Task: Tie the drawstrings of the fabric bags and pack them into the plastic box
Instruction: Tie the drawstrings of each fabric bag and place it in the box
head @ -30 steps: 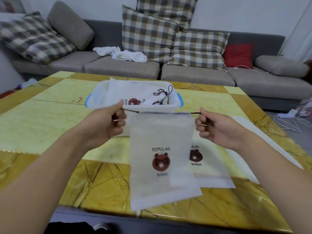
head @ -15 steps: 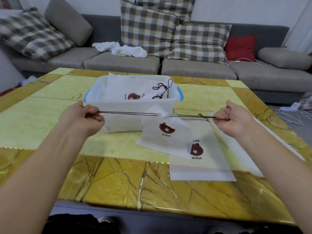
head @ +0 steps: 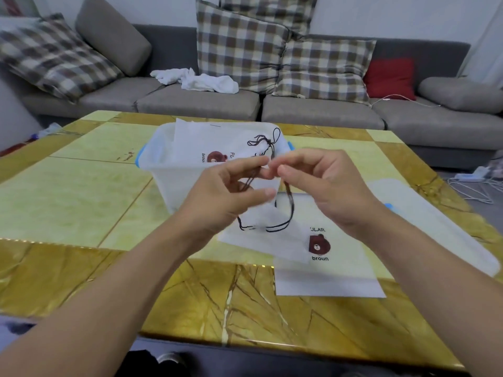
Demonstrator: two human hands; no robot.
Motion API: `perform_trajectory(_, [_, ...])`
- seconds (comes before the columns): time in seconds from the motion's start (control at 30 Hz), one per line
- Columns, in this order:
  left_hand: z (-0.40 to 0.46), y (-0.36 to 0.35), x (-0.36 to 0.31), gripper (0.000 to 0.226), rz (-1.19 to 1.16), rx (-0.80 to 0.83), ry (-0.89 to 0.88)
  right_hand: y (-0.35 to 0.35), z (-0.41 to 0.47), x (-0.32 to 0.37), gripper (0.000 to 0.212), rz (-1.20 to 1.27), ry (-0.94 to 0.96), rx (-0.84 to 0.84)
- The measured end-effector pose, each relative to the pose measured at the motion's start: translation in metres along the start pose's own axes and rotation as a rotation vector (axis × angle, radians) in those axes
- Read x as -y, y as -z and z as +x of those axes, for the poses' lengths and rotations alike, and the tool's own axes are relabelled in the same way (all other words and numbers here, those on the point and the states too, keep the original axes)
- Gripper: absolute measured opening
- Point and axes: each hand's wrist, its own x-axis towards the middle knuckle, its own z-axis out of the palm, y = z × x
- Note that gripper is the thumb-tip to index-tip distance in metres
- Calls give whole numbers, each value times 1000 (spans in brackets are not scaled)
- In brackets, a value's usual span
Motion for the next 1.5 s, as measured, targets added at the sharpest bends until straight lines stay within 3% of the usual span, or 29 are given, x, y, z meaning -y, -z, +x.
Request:
perform_trajectory(0.07, [-3,-9,1,49,-10,71,34,-9,1,5,20,-80,110,-5])
perform_trajectory(0.17, [-5,-23,-2,9,-87,-12,82,-15,3,-1,29,-159,105,31])
perform_trajectory(0.23, [-5,-24,-1,23,-119,-62,138,-15,3,-8,29,-107,42,69])
perform_trajectory(0.37, [0,-16,1,29,-302,-114,192,-13,4,-13,34,-111,-67,80])
perform_trajectory(0.53, [4,-13,7,26,-315,-162,272,-4,5,-22,15,-231,-133,-20])
perform_trajectory(0.63, [7,-13,9,24,-350,-263,346,0,6,-18,28,-132,-272,-63])
perform_trajectory(0.73, [11,-11,6,24,-645,-283,403,-2,4,-6,43,259,-552,102])
perform_trajectory(0.87, [8,-11,-6,26,-933,-143,428,-14,-3,-5,27,200,-575,282])
perform_trajectory(1.0, [5,-7,-19,27,-773,-89,354,-19,-4,-13,31,-104,-465,207])
perform_trajectory(1.1, [1,-1,-13,30,-165,-197,68,-20,-6,-13,41,-394,-294,181])
perform_trajectory(1.2, [-6,1,-4,30,366,-281,-247,-18,-3,-10,48,-170,-430,291])
perform_trajectory(1.27, [-8,-4,-3,30,354,-295,-319,-18,0,-8,63,102,-595,348])
perform_trajectory(1.33, [-9,-12,-8,32,127,-287,-293,-21,3,-9,71,257,-681,316])
perform_trajectory(1.43, [-8,-25,-11,38,-231,-233,-169,-25,4,-9,54,411,-728,247])
perform_trajectory(1.5, [-7,-29,-10,39,-303,-209,-144,-25,4,-9,48,517,-729,225])
